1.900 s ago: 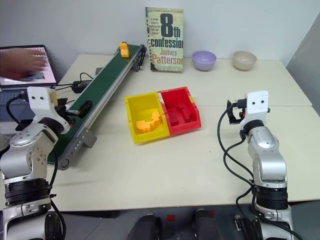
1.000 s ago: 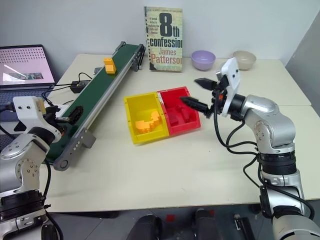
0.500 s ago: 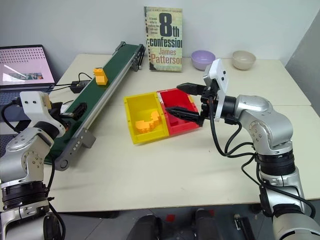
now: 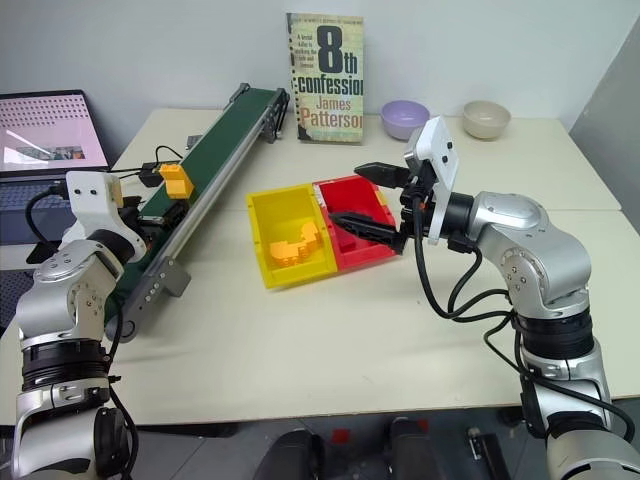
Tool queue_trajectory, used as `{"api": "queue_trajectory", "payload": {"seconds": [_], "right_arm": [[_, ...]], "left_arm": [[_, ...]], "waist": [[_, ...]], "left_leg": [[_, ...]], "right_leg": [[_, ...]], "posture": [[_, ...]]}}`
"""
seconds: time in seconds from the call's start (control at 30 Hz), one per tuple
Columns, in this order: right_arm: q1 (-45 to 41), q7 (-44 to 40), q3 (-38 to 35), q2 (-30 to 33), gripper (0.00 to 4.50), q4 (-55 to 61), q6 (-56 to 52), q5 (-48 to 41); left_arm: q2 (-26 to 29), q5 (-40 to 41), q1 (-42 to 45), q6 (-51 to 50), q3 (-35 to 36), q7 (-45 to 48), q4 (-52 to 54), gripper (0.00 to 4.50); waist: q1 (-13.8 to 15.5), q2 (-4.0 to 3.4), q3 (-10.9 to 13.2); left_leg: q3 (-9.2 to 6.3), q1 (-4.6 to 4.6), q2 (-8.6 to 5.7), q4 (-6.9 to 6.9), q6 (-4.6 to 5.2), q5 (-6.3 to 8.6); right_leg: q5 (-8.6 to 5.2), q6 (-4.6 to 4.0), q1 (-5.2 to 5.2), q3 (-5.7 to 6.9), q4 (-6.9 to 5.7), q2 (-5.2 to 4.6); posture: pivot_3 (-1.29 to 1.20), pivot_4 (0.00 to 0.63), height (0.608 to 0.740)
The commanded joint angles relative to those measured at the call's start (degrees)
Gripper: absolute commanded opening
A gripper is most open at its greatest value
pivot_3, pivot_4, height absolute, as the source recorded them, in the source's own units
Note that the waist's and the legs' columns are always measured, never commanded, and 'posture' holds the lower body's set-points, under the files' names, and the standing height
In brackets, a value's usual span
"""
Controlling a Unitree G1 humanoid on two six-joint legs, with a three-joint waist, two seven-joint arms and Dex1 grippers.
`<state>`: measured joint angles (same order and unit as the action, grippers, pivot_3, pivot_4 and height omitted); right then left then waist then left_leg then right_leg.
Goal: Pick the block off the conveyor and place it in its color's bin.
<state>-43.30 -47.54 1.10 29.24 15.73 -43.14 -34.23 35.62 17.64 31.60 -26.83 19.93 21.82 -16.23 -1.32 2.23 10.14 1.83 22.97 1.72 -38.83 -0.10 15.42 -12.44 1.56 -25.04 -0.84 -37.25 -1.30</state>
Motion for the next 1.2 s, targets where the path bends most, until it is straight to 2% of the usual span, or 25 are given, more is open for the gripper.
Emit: {"api": "queue_trajectory", "payload": {"seconds": [0.03,0.3,0.37,0.5,0.7,0.83,1.03,1.2], "right_arm": [[0.47,-0.20,-1.76,1.05,4.50,3.53,-1.07,-2.61],[1.57,-2.00,-0.61,2.33,4.50,6.88,-5.87,-8.13],[1.37,-1.91,-0.57,2.31,4.50,6.86,-6.24,-8.68],[1.05,-2.02,-0.41,2.41,4.50,6.86,-6.63,-9.43],[0.85,-2.83,-0.33,2.71,4.50,7.30,-8.07,-11.33],[0.87,-2.91,-0.37,2.65,4.50,7.10,-8.09,-11.42],[2.22,-1.91,-0.60,2.52,4.50,8.31,-8.45,-11.64],[5.59,1.87,-1.99,3.48,4.50,11.48,-7.57,-9.56]], "left_arm": [[0.92,-0.88,0.90,1.04,0.18,-0.65,0.40,4.47],[1.27,-1.57,-1.04,-0.15,0.38,-0.90,0.72,4.47],[1.35,-1.94,-1.80,-0.17,0.93,-1.91,0.92,4.30],[1.84,-1.89,-3.75,-1.38,1.40,-2.50,2.83,3.48],[1.28,0.71,-11.15,-8.17,5.49,-4.90,13.33,2.20],[1.19,2.02,-13.24,-11.37,7.25,-5.95,17.96,1.53],[1.68,2.98,-13.16,-13.53,8.54,-6.48,19.64,1.52],[1.63,4.86,-5.19,-13.72,3.29,-2.25,18.72,1.52]], "waist": [[-0.02,0.00,0.00],[-0.03,0.00,0.00],[-0.05,0.00,0.00],[-0.09,0.00,0.00],[-0.19,0.00,0.00],[-0.18,0.00,0.00],[-0.11,0.00,0.00],[0.68,0.07,-0.03]], "left_leg": [[-0.02,0.01,0.01,0.00,0.00,0.00],[-0.02,0.00,0.01,0.00,0.00,0.00],[-0.02,-0.01,0.02,0.00,0.00,0.00],[-0.02,0.00,0.03,0.00,0.00,0.00],[-0.02,-0.01,0.05,0.01,0.00,0.00],[-0.07,-0.02,0.07,0.01,-0.01,0.00],[-0.04,-0.02,0.03,0.00,-0.01,0.00],[-0.13,0.06,0.00,-0.01,-0.01,0.00]], "right_leg": [[0.00,0.00,0.00,0.01,0.01,0.00],[0.00,0.00,0.00,0.00,0.00,-0.09],[0.00,0.00,0.00,0.00,0.00,-0.09],[0.00,0.00,0.00,0.00,0.00,-0.10],[0.00,0.00,0.00,-0.03,0.00,-0.17],[0.01,-0.01,0.00,-0.03,-0.01,-0.20],[0.01,-0.03,0.02,0.01,0.01,-0.17],[0.01,-0.03,0.02,0.08,0.07,-0.08]], "posture": [[0.00,0.150,0.740],[0.00,0.150,0.740],[0.00,0.150,0.740],[0.00,0.150,0.740],[0.00,0.150,0.740],[0.00,0.150,0.740],[0.00,0.150,0.740],[0.00,0.150,0.740]]}}
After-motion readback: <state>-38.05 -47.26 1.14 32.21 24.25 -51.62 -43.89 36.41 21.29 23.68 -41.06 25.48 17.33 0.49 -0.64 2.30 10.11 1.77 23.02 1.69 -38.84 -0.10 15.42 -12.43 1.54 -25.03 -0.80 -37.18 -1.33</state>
